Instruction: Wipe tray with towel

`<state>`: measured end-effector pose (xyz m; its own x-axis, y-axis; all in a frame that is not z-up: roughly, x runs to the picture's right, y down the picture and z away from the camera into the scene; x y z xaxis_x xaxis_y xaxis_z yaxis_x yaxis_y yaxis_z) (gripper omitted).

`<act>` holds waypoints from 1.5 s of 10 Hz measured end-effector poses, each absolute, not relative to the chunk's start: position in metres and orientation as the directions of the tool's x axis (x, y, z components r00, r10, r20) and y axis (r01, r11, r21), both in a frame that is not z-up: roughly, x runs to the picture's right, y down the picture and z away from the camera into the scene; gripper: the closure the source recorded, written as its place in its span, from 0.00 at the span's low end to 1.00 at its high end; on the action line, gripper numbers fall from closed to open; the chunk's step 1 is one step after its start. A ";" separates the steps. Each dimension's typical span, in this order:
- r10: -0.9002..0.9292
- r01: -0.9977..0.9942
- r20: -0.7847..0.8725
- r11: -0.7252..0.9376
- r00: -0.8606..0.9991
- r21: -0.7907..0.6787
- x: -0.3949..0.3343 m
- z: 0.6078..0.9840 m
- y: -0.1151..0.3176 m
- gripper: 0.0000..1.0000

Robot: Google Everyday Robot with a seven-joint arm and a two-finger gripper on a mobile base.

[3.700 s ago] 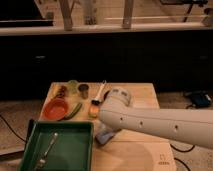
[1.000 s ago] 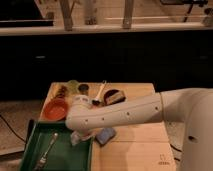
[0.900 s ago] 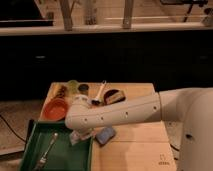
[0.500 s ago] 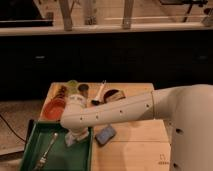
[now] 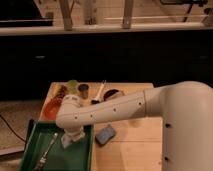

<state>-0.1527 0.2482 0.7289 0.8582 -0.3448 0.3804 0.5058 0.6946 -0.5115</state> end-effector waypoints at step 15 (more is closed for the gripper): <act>-0.389 0.590 0.449 0.610 0.804 -0.528 -0.169 0.746 0.257 0.98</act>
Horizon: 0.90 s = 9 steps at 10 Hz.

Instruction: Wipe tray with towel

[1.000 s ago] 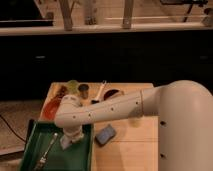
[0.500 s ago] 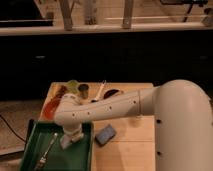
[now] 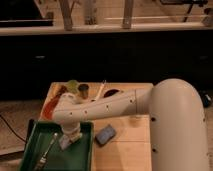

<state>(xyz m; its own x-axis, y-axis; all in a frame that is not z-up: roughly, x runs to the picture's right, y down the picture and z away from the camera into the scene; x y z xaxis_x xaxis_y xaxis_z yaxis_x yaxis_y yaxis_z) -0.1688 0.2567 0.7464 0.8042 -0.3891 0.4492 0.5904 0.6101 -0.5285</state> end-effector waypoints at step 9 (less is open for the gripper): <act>-0.435 0.665 0.508 0.558 0.744 -0.496 -0.184 0.750 0.263 0.98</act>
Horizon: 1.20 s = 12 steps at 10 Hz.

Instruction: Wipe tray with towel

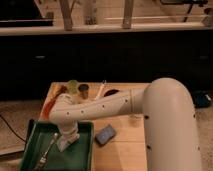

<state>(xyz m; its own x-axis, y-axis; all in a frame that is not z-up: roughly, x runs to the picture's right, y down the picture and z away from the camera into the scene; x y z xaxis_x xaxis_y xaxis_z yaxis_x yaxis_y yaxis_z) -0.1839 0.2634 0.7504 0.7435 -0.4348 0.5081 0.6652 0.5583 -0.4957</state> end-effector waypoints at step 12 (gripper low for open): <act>-0.495 0.758 0.578 0.491 0.649 -0.429 -0.192 0.755 0.267 0.98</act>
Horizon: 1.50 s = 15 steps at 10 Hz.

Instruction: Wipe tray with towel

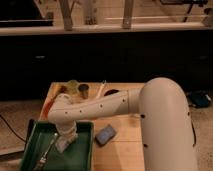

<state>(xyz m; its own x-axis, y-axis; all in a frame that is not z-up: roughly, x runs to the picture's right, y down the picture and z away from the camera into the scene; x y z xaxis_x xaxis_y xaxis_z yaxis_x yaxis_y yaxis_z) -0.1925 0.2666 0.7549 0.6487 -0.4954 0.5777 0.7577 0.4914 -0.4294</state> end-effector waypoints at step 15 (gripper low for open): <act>-0.550 0.850 0.652 0.399 0.521 -0.343 -0.193 0.756 0.270 0.98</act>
